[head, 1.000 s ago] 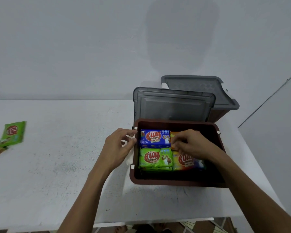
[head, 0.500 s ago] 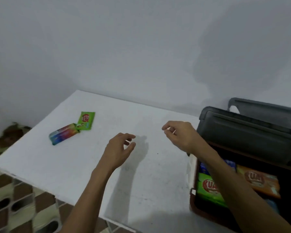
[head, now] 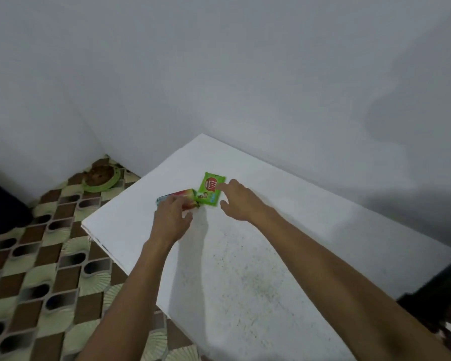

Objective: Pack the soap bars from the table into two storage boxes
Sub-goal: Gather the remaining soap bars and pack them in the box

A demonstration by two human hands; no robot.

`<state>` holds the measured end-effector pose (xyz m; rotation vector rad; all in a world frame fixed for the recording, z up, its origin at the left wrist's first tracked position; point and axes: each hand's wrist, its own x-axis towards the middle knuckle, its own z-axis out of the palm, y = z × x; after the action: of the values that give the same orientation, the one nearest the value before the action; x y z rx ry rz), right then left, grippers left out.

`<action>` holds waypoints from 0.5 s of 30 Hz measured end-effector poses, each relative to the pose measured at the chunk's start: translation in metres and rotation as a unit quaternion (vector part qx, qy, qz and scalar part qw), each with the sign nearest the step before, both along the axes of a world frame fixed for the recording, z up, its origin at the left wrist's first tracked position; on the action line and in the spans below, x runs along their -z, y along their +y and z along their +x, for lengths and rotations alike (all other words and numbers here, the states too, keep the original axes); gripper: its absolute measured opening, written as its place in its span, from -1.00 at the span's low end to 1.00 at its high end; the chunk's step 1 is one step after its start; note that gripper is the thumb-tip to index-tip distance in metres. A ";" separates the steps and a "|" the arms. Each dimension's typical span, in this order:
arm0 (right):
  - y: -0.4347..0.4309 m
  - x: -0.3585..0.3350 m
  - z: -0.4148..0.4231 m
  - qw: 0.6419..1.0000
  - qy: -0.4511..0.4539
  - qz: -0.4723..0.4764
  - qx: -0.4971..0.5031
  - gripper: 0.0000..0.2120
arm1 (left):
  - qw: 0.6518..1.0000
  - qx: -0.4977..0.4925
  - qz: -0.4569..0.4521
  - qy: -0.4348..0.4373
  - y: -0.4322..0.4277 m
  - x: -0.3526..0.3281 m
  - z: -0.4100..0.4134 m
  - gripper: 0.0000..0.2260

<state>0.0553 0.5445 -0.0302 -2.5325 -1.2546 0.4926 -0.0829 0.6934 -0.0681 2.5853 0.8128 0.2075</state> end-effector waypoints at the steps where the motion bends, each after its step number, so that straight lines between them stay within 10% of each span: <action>1: 0.013 0.006 0.000 1.000 0.002 -0.019 -0.016 -0.46 | 1.000 -0.017 0.008 0.015 0.005 0.002 0.000 -0.65; 15: 0.041 0.054 0.010 0.993 -0.101 -0.057 -0.005 -0.76 | 0.990 -0.017 0.057 0.127 0.037 0.017 0.012 -0.41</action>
<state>0.0650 0.5857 -0.0842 -2.7296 -1.3432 0.3252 -0.0706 0.7301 -0.0852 2.7436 0.9579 -0.0696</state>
